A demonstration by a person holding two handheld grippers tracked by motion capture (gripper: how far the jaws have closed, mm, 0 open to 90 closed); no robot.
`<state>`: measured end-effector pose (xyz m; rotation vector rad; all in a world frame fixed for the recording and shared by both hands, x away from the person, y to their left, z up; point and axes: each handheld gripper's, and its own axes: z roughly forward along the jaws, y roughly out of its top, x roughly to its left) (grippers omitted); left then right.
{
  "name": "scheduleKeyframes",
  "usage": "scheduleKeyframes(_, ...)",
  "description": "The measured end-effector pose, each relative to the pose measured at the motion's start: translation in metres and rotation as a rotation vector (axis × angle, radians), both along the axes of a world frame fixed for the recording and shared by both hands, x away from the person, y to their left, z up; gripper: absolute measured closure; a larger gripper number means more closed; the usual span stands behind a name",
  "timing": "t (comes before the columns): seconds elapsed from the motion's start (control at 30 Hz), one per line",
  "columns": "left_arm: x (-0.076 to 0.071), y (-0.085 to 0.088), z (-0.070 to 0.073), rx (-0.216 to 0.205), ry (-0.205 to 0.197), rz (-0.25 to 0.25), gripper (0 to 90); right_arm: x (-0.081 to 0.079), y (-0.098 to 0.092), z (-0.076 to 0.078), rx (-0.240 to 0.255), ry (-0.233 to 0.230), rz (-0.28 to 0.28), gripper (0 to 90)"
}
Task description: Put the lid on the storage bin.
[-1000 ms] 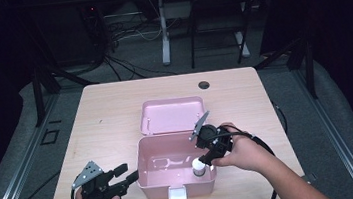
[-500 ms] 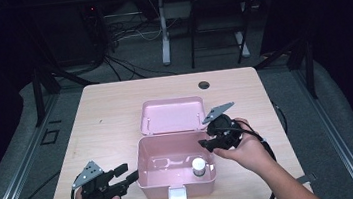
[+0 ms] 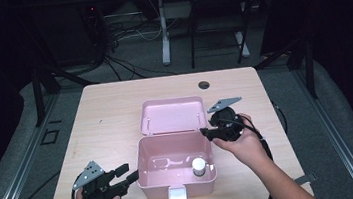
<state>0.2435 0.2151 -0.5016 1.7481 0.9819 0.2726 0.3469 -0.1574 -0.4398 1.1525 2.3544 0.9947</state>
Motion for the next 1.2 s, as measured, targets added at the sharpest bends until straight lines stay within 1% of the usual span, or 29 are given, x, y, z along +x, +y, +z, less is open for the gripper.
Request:
scheduleKeyframes(0.07,0.000,-0.001,0.000,0.004,-0.003,-0.003,51.1,0.003,-0.001,0.000,0.005,0.001,-0.020,54.1)
scheduleKeyframes(0.1,0.000,-0.001,0.000,0.004,-0.003,-0.005,51.3,0.005,-0.002,0.000,0.009,-0.002,-0.019,53.8)
scheduleKeyframes(0.2,0.000,-0.002,0.000,0.013,-0.011,-0.012,52.4,0.009,-0.003,-0.001,0.029,0.012,-0.032,53.7)
scheduleKeyframes(0.27,0.000,-0.003,0.000,0.008,-0.011,-0.012,53.5,0.011,-0.002,-0.001,0.039,0.002,-0.044,53.5)
scheduleKeyframes(0.3,0.000,-0.003,0.000,0.017,-0.009,-0.019,54.3,0.012,-0.002,0.000,0.041,-0.012,-0.046,52.8)
scheduleKeyframes(0.33,0.000,-0.003,0.000,0.019,-0.012,-0.021,54.7,0.013,-0.002,0.000,0.042,-0.014,-0.051,51.8)
scheduleKeyframes(0.43,0.000,-0.005,0.000,0.019,-0.010,-0.029,56.0,0.016,-0.001,-0.002,0.046,0.008,-0.055,51.1)
scheduleKeyframes(0.53,0.000,-0.007,-0.001,0.017,-0.004,-0.037,56.7,0.020,0.000,-0.004,0.041,0.003,-0.060,51.1)
scheduleKeyframes(0.6,0.000,-0.008,-0.001,0.019,-0.006,-0.044,57.4,0.022,-0.001,-0.004,0.053,0.010,-0.074,51.3)
scheduleKeyframes(0.7,0.000,-0.009,-0.002,0.019,-0.007,-0.050,59.0,0.027,-0.002,-0.004,0.080,0.033,-0.088,51.7)
scheduleKeyframes(0.77,0.000,-0.010,-0.002,0.017,-0.007,-0.055,60.2,0.030,-0.003,-0.004,0.098,0.026,-0.098,51.8)
scheduleKeyframes(0.8,0.000,-0.010,-0.002,0.019,-0.007,-0.056,60.6,0.031,-0.003,-0.004,0.101,0.038,-0.106,51.8)
scheduleKeyframes(1.07,-0.001,-0.011,-0.003,0.021,-0.014,-0.062,61.9,0.042,0.001,-0.004,0.076,0.020,-0.125,51.9)
scheduleKeyframes(1.17,-0.001,-0.011,-0.003,0.021,-0.016,-0.064,62.0,0.047,0.003,-0.006,0.071,0.020,-0.133,51.9)
scheduleKeyframes(1.2,-0.001,-0.011,-0.003,0.021,-0.016,-0.064,62.0,0.049,0.003,-0.007,0.073,0.028,-0.137,51.9)
